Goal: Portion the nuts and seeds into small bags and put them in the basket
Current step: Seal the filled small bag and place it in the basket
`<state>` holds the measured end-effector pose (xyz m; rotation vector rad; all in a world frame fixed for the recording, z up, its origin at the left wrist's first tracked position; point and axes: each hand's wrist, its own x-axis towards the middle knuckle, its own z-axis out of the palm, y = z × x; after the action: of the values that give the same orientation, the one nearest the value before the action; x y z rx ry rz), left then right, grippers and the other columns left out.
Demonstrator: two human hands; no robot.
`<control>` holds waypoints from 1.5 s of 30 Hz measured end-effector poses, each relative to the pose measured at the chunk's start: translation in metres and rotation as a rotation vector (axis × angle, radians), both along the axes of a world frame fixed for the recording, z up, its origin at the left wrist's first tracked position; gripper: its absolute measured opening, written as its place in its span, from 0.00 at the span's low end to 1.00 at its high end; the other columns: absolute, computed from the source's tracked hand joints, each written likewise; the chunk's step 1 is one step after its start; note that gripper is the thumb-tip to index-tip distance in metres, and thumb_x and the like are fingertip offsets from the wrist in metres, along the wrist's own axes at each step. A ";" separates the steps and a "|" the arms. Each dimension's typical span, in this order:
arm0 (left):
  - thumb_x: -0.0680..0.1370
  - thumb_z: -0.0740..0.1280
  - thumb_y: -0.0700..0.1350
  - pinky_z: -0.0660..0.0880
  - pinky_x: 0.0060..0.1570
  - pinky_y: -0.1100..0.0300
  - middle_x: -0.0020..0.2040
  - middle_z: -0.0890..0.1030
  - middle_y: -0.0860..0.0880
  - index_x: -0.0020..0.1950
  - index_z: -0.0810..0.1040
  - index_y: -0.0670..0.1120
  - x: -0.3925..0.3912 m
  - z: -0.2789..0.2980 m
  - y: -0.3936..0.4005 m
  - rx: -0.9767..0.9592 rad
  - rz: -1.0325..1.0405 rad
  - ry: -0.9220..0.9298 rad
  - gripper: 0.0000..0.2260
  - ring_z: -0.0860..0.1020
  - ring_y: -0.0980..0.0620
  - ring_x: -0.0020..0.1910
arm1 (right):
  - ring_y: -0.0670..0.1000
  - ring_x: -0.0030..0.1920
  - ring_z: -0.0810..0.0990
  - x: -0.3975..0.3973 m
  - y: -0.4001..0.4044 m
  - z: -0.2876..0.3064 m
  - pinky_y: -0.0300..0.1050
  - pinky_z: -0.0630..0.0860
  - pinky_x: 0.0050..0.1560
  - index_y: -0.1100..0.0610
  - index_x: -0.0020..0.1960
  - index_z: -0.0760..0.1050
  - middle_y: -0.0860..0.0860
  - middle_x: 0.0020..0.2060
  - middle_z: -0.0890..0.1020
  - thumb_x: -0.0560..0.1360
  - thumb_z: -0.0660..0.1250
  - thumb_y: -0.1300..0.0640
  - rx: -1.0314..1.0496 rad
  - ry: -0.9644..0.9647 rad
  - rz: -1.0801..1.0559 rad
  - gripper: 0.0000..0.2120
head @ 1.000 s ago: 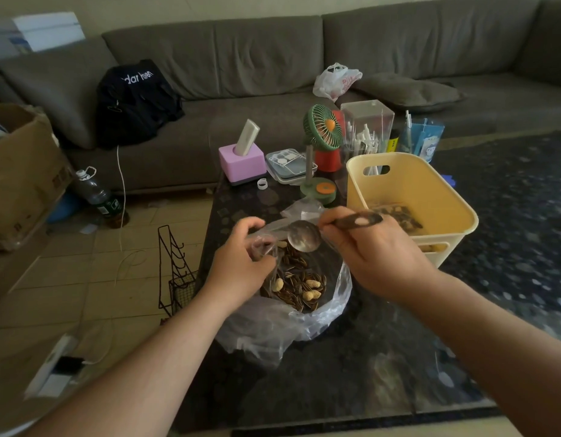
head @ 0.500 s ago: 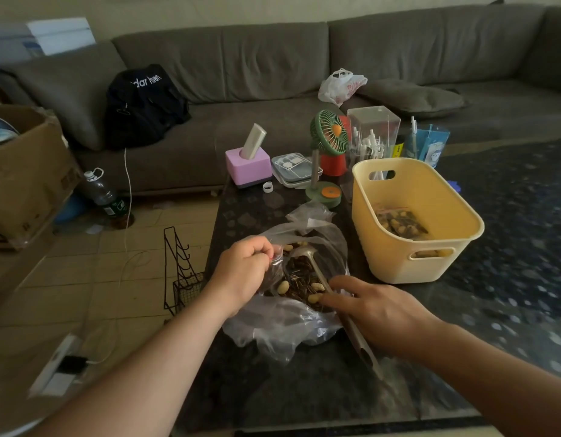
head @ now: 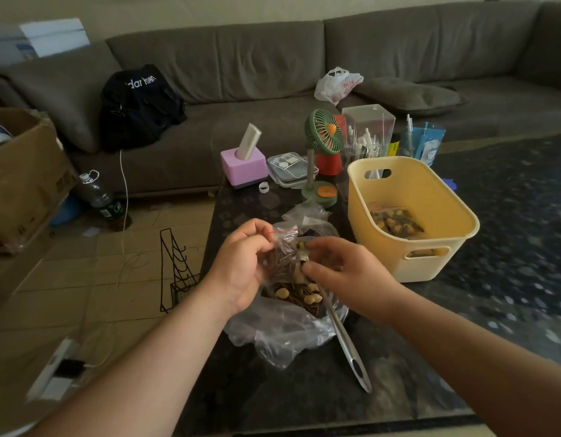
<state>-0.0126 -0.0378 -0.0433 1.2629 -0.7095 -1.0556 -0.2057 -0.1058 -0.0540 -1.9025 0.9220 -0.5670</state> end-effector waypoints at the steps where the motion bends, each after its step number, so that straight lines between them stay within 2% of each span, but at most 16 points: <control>1: 0.79 0.55 0.28 0.78 0.34 0.54 0.41 0.80 0.45 0.39 0.76 0.47 -0.003 -0.001 -0.002 -0.008 -0.010 0.058 0.18 0.80 0.48 0.39 | 0.43 0.53 0.85 0.005 0.001 0.003 0.43 0.83 0.57 0.43 0.68 0.76 0.43 0.54 0.84 0.77 0.76 0.47 0.128 -0.060 0.026 0.21; 3: 0.81 0.58 0.29 0.80 0.36 0.53 0.43 0.82 0.45 0.41 0.77 0.47 -0.006 -0.003 -0.004 -0.020 0.003 0.121 0.17 0.81 0.47 0.42 | 0.45 0.53 0.86 0.014 0.002 0.004 0.46 0.84 0.56 0.41 0.65 0.75 0.45 0.53 0.85 0.76 0.78 0.49 0.243 -0.102 0.037 0.21; 6: 0.82 0.61 0.30 0.81 0.44 0.53 0.51 0.86 0.42 0.51 0.80 0.47 -0.009 -0.003 -0.006 -0.030 0.022 0.167 0.14 0.84 0.46 0.48 | 0.48 0.48 0.86 0.023 0.001 0.002 0.52 0.85 0.54 0.40 0.54 0.78 0.49 0.48 0.87 0.76 0.78 0.54 0.238 -0.134 -0.067 0.14; 10: 0.79 0.72 0.41 0.81 0.51 0.54 0.59 0.87 0.44 0.69 0.79 0.48 -0.005 -0.006 -0.003 -0.015 -0.073 0.126 0.18 0.86 0.47 0.55 | 0.53 0.45 0.86 0.023 -0.001 0.006 0.54 0.84 0.52 0.50 0.57 0.82 0.53 0.48 0.87 0.78 0.75 0.59 0.291 -0.207 -0.097 0.10; 12: 0.73 0.76 0.46 0.80 0.57 0.53 0.59 0.87 0.45 0.65 0.84 0.47 -0.006 -0.010 -0.001 0.012 -0.164 0.007 0.20 0.85 0.47 0.59 | 0.52 0.45 0.86 0.020 0.000 0.009 0.49 0.84 0.50 0.52 0.58 0.82 0.54 0.48 0.88 0.78 0.75 0.59 0.309 -0.210 -0.067 0.10; 14: 0.71 0.77 0.45 0.81 0.57 0.54 0.58 0.88 0.44 0.59 0.86 0.46 -0.008 -0.012 0.000 0.019 -0.171 -0.025 0.17 0.86 0.46 0.59 | 0.51 0.45 0.86 0.019 0.001 0.011 0.49 0.84 0.51 0.53 0.59 0.82 0.54 0.48 0.88 0.79 0.74 0.59 0.363 -0.226 -0.035 0.10; 19: 0.69 0.76 0.41 0.83 0.46 0.61 0.50 0.89 0.46 0.58 0.84 0.43 -0.011 -0.007 -0.001 0.003 -0.142 0.108 0.17 0.87 0.50 0.50 | 0.56 0.51 0.86 0.018 0.001 0.014 0.54 0.83 0.56 0.52 0.62 0.80 0.55 0.51 0.88 0.79 0.72 0.62 0.407 -0.240 -0.012 0.13; 23: 0.70 0.74 0.36 0.84 0.47 0.59 0.51 0.88 0.43 0.60 0.82 0.41 -0.012 -0.002 0.000 -0.012 -0.198 0.252 0.18 0.87 0.49 0.49 | 0.59 0.56 0.85 0.016 -0.002 0.021 0.63 0.79 0.64 0.49 0.62 0.80 0.55 0.52 0.86 0.76 0.72 0.57 0.489 -0.310 -0.021 0.15; 26: 0.70 0.74 0.36 0.84 0.53 0.57 0.53 0.87 0.42 0.61 0.82 0.42 -0.015 -0.001 0.001 -0.023 -0.254 0.304 0.19 0.86 0.47 0.51 | 0.57 0.56 0.86 0.014 -0.004 0.027 0.61 0.79 0.64 0.51 0.61 0.82 0.53 0.53 0.87 0.82 0.69 0.58 0.484 -0.352 -0.001 0.09; 28: 0.67 0.77 0.38 0.82 0.58 0.55 0.56 0.86 0.40 0.62 0.82 0.43 -0.017 -0.002 0.001 -0.017 -0.271 0.291 0.22 0.86 0.45 0.55 | 0.61 0.59 0.85 0.014 -0.004 0.028 0.63 0.80 0.64 0.52 0.61 0.82 0.56 0.55 0.87 0.82 0.69 0.57 0.462 -0.344 0.014 0.08; 31: 0.59 0.86 0.45 0.83 0.53 0.57 0.55 0.86 0.42 0.62 0.82 0.44 -0.020 -0.002 0.001 -0.005 -0.288 0.259 0.33 0.86 0.46 0.55 | 0.66 0.60 0.84 0.015 -0.004 0.024 0.70 0.78 0.64 0.53 0.60 0.83 0.60 0.55 0.86 0.82 0.70 0.57 0.424 -0.337 -0.008 0.07; 33: 0.56 0.90 0.48 0.83 0.56 0.56 0.57 0.86 0.41 0.67 0.81 0.42 -0.019 -0.002 0.000 -0.021 -0.304 0.282 0.41 0.85 0.45 0.57 | 0.66 0.61 0.83 0.015 -0.004 0.023 0.71 0.77 0.65 0.53 0.60 0.83 0.60 0.56 0.86 0.82 0.70 0.57 0.445 -0.351 -0.026 0.08; 35: 0.62 0.87 0.46 0.82 0.62 0.54 0.62 0.84 0.38 0.72 0.77 0.39 -0.018 -0.002 0.001 -0.024 -0.304 0.304 0.41 0.83 0.42 0.63 | 0.66 0.62 0.83 0.014 -0.005 0.023 0.69 0.78 0.65 0.56 0.62 0.81 0.61 0.57 0.85 0.81 0.71 0.58 0.485 -0.385 -0.020 0.10; 37: 0.68 0.80 0.39 0.81 0.65 0.54 0.66 0.83 0.36 0.74 0.75 0.38 -0.017 -0.005 0.001 -0.014 -0.290 0.314 0.34 0.82 0.40 0.67 | 0.68 0.61 0.83 0.013 -0.006 0.024 0.70 0.79 0.64 0.60 0.62 0.80 0.64 0.58 0.84 0.79 0.73 0.61 0.481 -0.420 -0.011 0.12; 41: 0.73 0.73 0.33 0.78 0.69 0.54 0.70 0.80 0.35 0.76 0.74 0.38 -0.014 -0.010 -0.001 0.004 -0.324 0.337 0.30 0.79 0.40 0.71 | 0.65 0.59 0.85 0.014 -0.004 0.025 0.67 0.80 0.64 0.63 0.63 0.79 0.67 0.58 0.83 0.79 0.71 0.66 0.491 -0.440 -0.038 0.13; 45: 0.74 0.74 0.40 0.81 0.55 0.62 0.65 0.84 0.40 0.74 0.76 0.41 -0.016 -0.003 0.001 -0.006 -0.392 0.295 0.28 0.83 0.46 0.64 | 0.57 0.54 0.85 0.015 -0.002 0.027 0.56 0.82 0.59 0.61 0.61 0.80 0.64 0.58 0.85 0.80 0.71 0.61 0.564 -0.436 0.016 0.11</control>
<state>-0.0290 -0.0367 -0.0466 0.9530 -0.7455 -1.5227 -0.1910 -0.1077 -0.0270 -1.2159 0.6850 -0.6042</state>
